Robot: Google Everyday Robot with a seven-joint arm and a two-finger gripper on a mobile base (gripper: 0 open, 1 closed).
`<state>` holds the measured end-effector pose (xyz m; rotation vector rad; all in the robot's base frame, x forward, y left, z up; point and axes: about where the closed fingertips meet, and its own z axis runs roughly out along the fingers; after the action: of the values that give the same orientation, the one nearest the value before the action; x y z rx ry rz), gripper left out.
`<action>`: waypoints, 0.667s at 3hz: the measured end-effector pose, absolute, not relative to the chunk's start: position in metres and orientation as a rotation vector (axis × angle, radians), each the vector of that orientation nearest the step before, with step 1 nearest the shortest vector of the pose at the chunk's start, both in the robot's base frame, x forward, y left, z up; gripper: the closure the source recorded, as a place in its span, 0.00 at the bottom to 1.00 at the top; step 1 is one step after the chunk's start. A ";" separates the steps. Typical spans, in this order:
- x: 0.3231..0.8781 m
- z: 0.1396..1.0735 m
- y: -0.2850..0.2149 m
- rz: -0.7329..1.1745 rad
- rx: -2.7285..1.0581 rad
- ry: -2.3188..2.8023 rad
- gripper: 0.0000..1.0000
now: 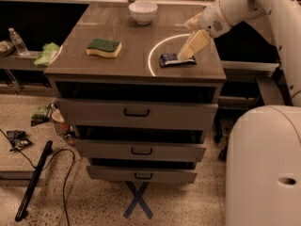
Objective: Move rxbar blueberry near sponge
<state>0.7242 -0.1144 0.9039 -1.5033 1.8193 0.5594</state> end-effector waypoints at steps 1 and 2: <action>0.748 0.885 -0.104 0.536 -1.493 1.803 0.00; 0.764 0.866 -0.104 0.506 -1.492 1.820 0.00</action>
Offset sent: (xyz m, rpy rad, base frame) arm 0.0544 0.0070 -0.0317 -0.0300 -0.0678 -0.0385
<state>0.7635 -0.1044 0.8661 -1.4923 1.8195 0.5063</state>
